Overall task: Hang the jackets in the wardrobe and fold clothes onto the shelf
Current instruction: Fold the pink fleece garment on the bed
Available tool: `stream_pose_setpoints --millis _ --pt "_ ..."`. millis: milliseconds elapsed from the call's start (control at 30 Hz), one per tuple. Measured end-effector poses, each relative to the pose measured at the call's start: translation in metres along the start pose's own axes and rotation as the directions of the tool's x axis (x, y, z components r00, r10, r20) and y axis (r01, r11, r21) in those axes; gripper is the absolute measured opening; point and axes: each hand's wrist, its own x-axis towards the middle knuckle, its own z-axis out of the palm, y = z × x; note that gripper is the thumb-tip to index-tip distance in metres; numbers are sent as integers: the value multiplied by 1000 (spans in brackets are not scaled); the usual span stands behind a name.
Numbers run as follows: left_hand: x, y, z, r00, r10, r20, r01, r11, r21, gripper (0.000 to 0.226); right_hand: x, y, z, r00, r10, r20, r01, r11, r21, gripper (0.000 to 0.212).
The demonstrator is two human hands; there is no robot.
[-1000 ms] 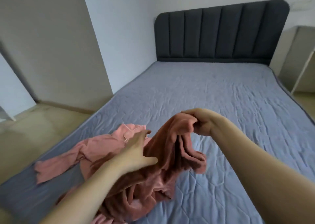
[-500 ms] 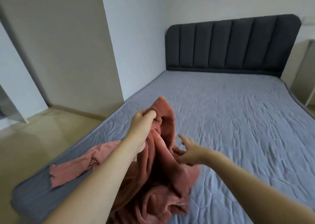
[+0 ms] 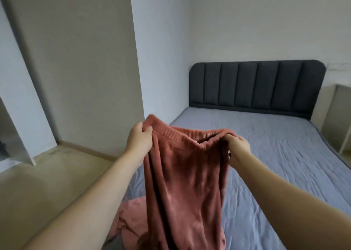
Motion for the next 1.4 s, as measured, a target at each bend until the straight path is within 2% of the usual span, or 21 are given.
stream_pose_setpoints --millis 67,167,233,300,400,500,567,600,667,733,767,833,900,933,1033,1167,1233,1300,1400 --pt "30 55 -8 997 -13 -80 12 1000 -10 16 -8 -70 24 996 -53 -70 59 995 80 10" --pt "65 171 -19 985 -20 -169 19 1000 -8 15 -27 -187 54 977 -191 -97 198 978 67 15" --pt "77 241 -28 983 32 -182 -27 999 31 34 -40 -252 65 950 -304 -70 303 953 -19 17" --pt "98 336 -40 973 138 -186 -121 988 97 39 -56 -348 71 903 -429 15 426 893 -143 20" --pt "120 467 -57 937 256 -236 -221 961 164 31 -77 -486 63 771 -600 214 635 701 -324 24" --pt "123 570 -67 957 251 -147 -227 961 160 31 -104 -597 44 661 -682 311 733 501 -460 27" --pt "116 620 -70 971 236 39 -240 955 174 38 -121 -646 24 616 -727 303 744 410 -528 28" --pt "109 639 -72 967 206 151 -232 956 178 48 -129 -664 14 602 -744 292 739 379 -558 29" --pt "93 665 -74 939 214 270 -285 923 260 60 -145 -685 -6 591 -759 273 713 334 -616 32" --pt "79 673 -72 880 394 264 -472 786 401 45 -159 -697 -24 582 -763 281 695 288 -659 32" --pt "71 676 -71 820 517 246 -568 679 465 33 -166 -702 -31 577 -763 291 699 277 -660 31" --pt "56 683 -70 670 716 197 -686 496 532 13 -176 -712 -46 571 -763 302 745 326 -582 24" --pt "47 696 -73 575 808 125 -718 426 551 9 -187 -722 -61 576 -768 281 777 407 -480 16" --pt "43 704 -74 555 827 85 -721 428 545 14 -193 -727 -69 583 -768 264 779 437 -449 14" --pt "31 725 -68 589 808 -19 -721 536 440 22 -207 -739 -83 581 -787 209 772 451 -448 10" --pt "17 742 -45 753 654 -72 -627 746 223 18 -215 -754 -89 505 -842 189 776 347 -527 16" --pt "16 742 -29 812 583 -26 -572 804 160 24 -208 -756 -97 534 -829 165 698 323 -639 29" --pt "18 736 -9 832 554 34 -551 818 167 25 -193 -752 -110 572 -810 131 598 302 -743 40" --pt "24 720 32 849 513 128 -529 821 216 18 -159 -737 -133 632 -769 98 482 290 -827 40"
